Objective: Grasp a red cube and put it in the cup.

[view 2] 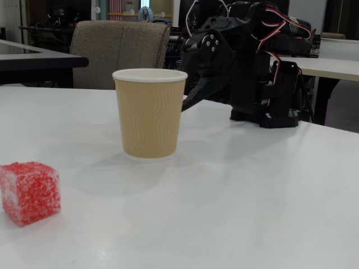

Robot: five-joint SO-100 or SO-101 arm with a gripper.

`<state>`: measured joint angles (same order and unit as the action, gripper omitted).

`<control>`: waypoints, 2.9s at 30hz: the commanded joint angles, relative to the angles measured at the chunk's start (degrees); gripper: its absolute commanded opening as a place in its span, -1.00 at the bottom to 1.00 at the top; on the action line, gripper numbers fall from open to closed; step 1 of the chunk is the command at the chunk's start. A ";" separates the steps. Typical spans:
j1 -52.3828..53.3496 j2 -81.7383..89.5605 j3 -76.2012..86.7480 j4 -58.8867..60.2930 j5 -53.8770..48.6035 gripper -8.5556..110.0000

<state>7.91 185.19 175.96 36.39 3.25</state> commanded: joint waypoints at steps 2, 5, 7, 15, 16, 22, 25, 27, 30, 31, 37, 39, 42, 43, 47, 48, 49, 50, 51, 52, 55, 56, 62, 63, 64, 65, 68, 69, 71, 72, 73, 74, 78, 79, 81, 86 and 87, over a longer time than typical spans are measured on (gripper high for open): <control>1.85 1.14 4.31 1.23 0.53 -0.85; 1.85 1.14 4.31 1.23 0.53 -0.85; 1.85 1.14 4.31 1.23 0.53 -0.85; 1.93 1.14 4.31 1.32 0.53 -0.85; 1.85 1.14 4.31 1.23 0.44 -0.85; 2.02 1.14 4.31 1.14 0.53 -0.85; 2.37 1.14 4.31 1.23 0.62 -0.85; 2.72 1.14 4.31 1.23 0.62 -0.85; 3.52 1.14 4.31 1.41 0.62 -0.85; 3.96 1.14 4.31 1.41 0.62 -0.85; 7.47 1.14 4.31 1.14 0.26 -0.85; 8.70 1.14 4.31 0.97 0.00 -0.84; 10.11 0.97 4.22 0.79 -0.09 -0.78; 10.28 0.88 3.96 0.79 -0.18 -0.78; 10.81 -2.29 0.26 1.14 -0.18 -0.78; 11.07 -4.31 -1.32 1.23 -0.26 -0.78; 11.34 -6.42 -3.08 1.23 -0.26 -0.78; 11.60 -8.70 -5.01 1.49 -0.26 -0.79; 11.78 -11.16 -7.03 1.76 -0.26 -0.79; 11.95 -13.45 -8.96 1.85 -0.26 -0.79; 12.48 -20.13 -14.59 1.85 -0.62 -0.79; 12.57 -22.32 -16.52 1.85 -1.14 -0.79; 14.15 -36.12 -27.07 2.20 -10.90 -0.78; 14.33 -37.79 -28.65 2.29 -11.87 -0.79; 14.41 -39.46 -29.97 1.85 -12.22 -0.79; 14.50 -40.96 -31.20 1.32 -13.10 -0.79; 14.24 -44.91 -34.45 -0.35 -16.08 -0.85; 14.24 -46.32 -35.51 -0.97 -16.44 -0.85; 14.50 -48.96 -37.62 -1.67 -16.52 -0.85; 14.77 -50.19 -38.76 -1.93 -16.52 -0.85; 14.94 -51.59 -39.90 -2.02 -16.61 -0.85; 15.21 -53.17 -41.31 -2.11 -16.79 -0.84; 15.91 -59.77 -47.72 -2.11 -19.34 -0.85; 16.08 -61.44 -49.39 -2.20 -20.57 -0.85; 16.08 -64.25 -52.29 -3.08 -22.50 -0.85; 15.29 -66.80 -53.44 -8.09 -34.80 -0.85; 15.21 -67.06 -53.61 -9.05 -37.18 -0.85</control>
<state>23.73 118.12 127.62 30.67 -26.63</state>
